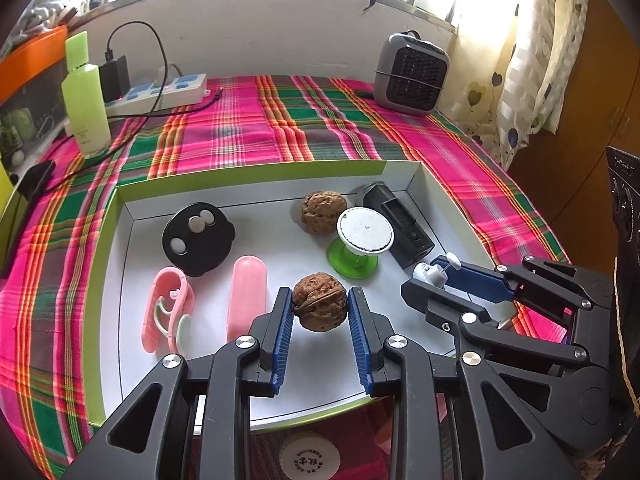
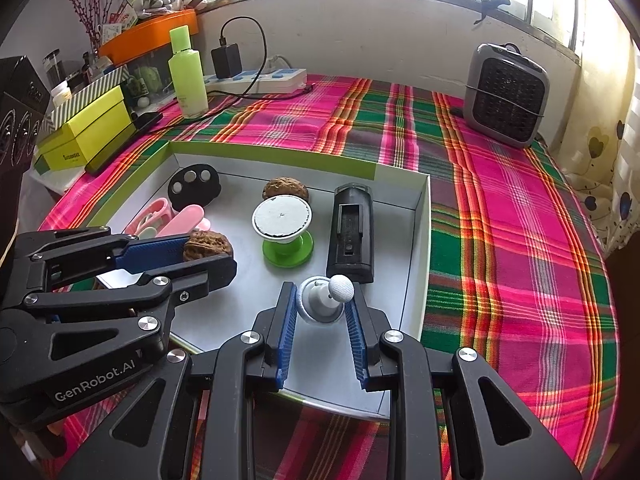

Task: Organize objects
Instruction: 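Lower the walnut into the box with the left tool while the right lowers the knob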

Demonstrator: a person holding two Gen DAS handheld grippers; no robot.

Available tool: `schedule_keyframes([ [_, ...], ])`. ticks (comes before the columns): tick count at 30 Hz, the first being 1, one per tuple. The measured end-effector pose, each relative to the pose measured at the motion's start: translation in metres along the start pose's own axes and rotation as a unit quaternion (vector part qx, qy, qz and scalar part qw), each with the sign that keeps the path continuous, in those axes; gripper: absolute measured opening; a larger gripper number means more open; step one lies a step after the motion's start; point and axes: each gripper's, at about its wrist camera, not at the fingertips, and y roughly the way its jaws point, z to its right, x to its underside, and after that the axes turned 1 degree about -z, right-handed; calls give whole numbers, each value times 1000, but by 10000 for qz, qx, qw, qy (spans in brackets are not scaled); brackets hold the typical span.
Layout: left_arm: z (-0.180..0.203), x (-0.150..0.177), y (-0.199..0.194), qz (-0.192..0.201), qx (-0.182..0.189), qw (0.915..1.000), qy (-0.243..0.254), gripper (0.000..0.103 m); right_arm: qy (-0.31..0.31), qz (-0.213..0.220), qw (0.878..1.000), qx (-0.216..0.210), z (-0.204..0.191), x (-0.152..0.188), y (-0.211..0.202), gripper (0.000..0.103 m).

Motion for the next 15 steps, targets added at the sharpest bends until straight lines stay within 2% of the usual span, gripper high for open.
schedule_keyframes([
  [15,3,-3,5,-30,-32,9999,111,26,-187,-14,9998,35,1,-1,1,26],
])
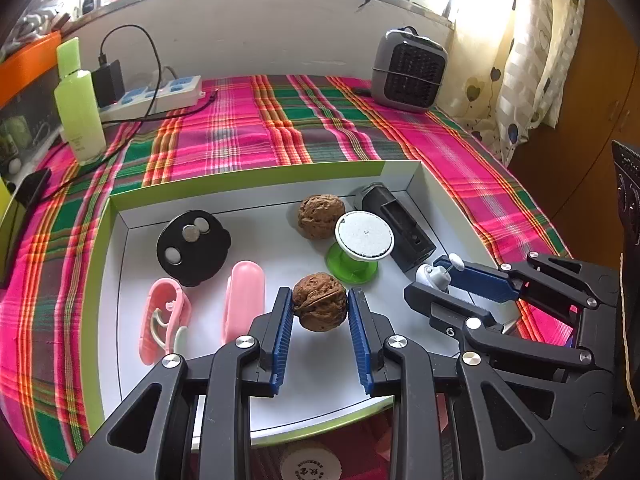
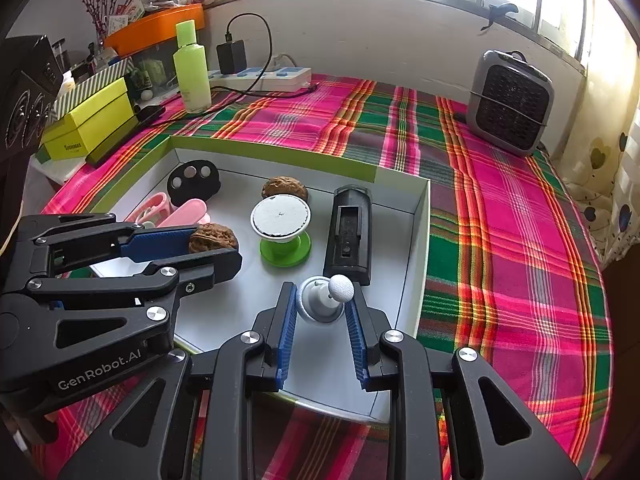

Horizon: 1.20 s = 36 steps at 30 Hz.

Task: Organize objects
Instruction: 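Lower the walnut into the box with the left tool while the right lowers the knob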

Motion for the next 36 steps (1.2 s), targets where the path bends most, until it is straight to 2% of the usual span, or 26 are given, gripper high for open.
schedule_keyframes([
  [36,-1,-6,4,-52,-21,10000,69,27,-36,-12,10000,43,-1,0,1,26],
])
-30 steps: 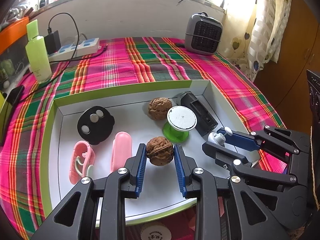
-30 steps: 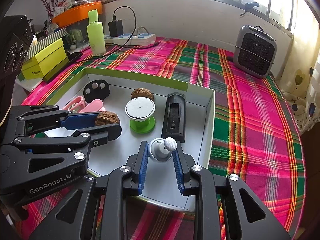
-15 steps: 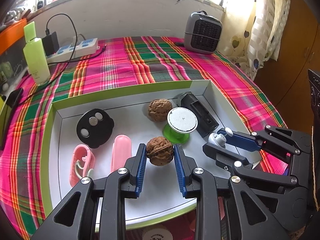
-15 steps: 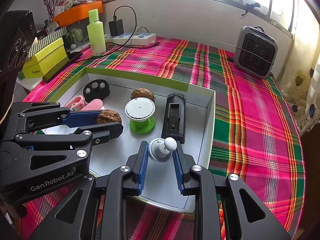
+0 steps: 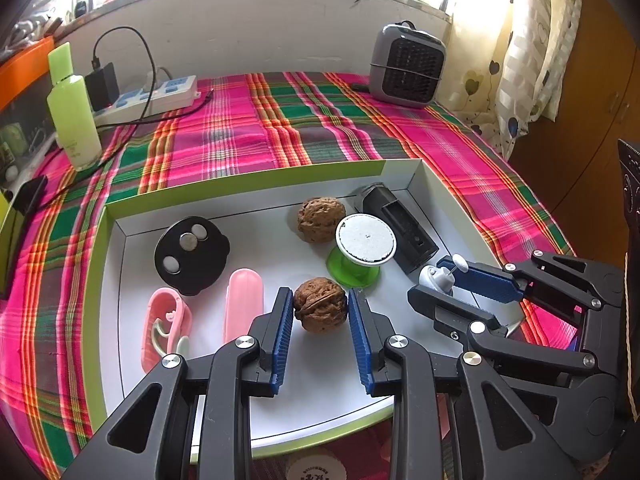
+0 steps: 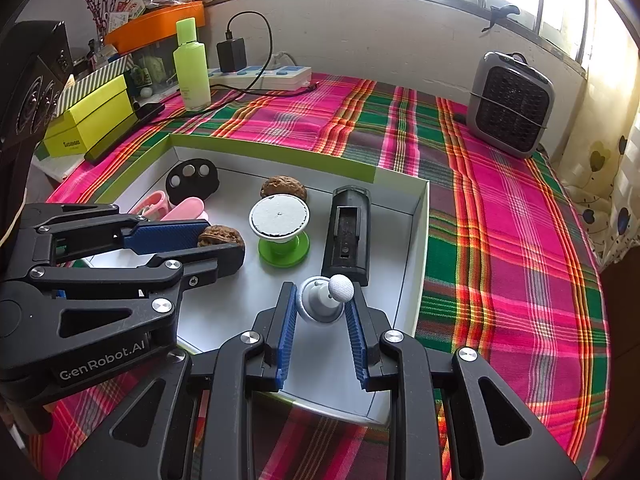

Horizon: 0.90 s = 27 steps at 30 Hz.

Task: Organize objects
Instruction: 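Lower the walnut into the box with the left tool while the right lowers the knob, then open the left tool to release the walnut while the right releases the knob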

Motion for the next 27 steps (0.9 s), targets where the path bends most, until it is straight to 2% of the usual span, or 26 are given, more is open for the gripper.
schedule_keyframes([
  [10,-1,3,-5,16,14,10000,-34,30,19,18,10000,41,0,3,-1,26],
  [17,-1,5,-12,52,7,10000,-52,33,32,55,9999,91,-2,4,-5,34],
  [27,-3,11,-28,164,-45,9998,-108,33,93,154,9997,134,-5,7,-16,35],
])
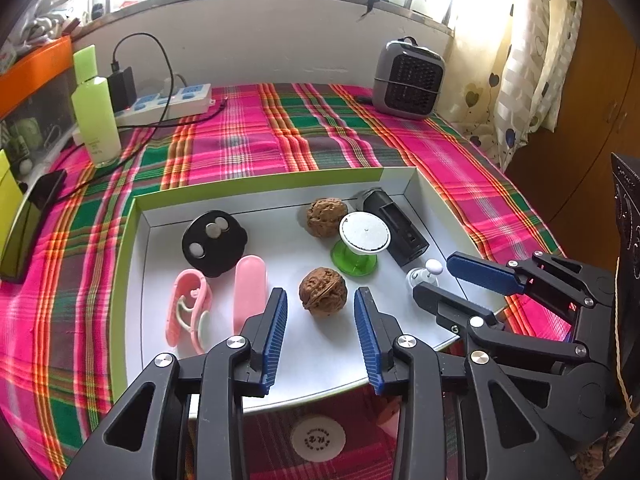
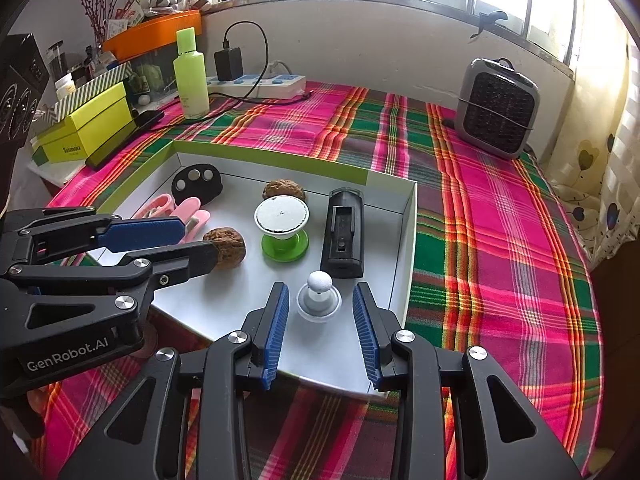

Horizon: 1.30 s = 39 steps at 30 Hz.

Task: Organize objects
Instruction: 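Open the left tool to release the walnut while the right releases the knob, then withdraw both open tools toward the white container and the pink clip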

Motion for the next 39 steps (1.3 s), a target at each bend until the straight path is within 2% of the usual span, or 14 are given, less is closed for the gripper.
schedule_keyframes([
  [14,0,16,-28,197,-51,9998,-84,34,173,218,9996,31,-8,10,-24,35],
  [29,-5,39,-53,346,86,9991,-210,34,296,455,9985,16,-18,24,-48,36],
  [32,-5,44,-58,428,-172,9989,-71,37,339,514,9981,30,-18,28,-54,36],
  [39,-13,59,-56,268,36,9995,-180,39,419,453,9981,-45,-21,41,-55,36],
])
